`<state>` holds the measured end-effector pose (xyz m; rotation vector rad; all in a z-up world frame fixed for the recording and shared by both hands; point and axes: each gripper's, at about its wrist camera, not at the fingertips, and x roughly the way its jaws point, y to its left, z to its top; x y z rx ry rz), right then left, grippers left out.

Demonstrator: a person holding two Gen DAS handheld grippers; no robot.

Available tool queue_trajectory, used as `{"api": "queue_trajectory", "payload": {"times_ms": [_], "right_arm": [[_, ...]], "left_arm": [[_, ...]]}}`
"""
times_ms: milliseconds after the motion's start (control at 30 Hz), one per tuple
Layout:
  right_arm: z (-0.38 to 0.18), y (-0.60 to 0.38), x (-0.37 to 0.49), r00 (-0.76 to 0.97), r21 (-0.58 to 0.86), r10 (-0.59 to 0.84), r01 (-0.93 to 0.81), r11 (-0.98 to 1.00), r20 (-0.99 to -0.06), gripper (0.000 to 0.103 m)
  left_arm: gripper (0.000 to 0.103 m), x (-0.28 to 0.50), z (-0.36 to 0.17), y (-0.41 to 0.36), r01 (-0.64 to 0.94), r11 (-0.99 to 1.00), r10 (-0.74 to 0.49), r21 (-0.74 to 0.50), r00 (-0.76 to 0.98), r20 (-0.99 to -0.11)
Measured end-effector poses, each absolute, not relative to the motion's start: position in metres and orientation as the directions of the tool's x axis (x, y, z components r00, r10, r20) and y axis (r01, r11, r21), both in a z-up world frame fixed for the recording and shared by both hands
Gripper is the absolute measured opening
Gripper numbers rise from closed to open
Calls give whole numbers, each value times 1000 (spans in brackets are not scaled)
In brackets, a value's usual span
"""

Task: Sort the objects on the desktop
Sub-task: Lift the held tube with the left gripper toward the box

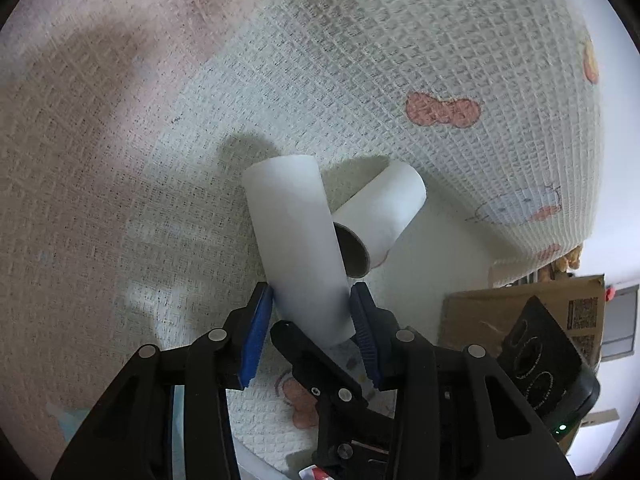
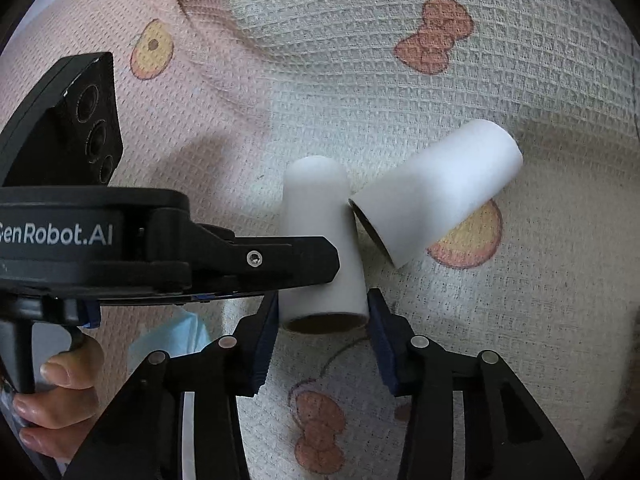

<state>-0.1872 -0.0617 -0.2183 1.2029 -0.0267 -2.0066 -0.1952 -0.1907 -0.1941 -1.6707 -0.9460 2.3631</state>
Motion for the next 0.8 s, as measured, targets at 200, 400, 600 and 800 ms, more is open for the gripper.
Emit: {"api": "queue_trajectory", "payload": {"times_ms": [200, 400, 600, 800], "right_arm": [[-193, -60, -163, -310, 305, -627, 668, -678, -714, 40], [-166, -40, -140, -340, 299, -666, 696, -653, -664, 40], [-134, -35, -129, -361, 305, -686, 697, -649, -632, 40], [-102, -28, -116, -407, 277, -695, 707, -650, -592, 40]], "left_arm": [[44, -165, -161, -179, 186, -851, 345, -491, -506, -790], [44, -139, -122, -161, 132, -899, 259, -417, -606, -752], [44, -120, -90, -146, 94, -914, 240, -394, -657, -714], [44, -109, -52, -118, 44, -936, 218, -348, -704, -676]]}}
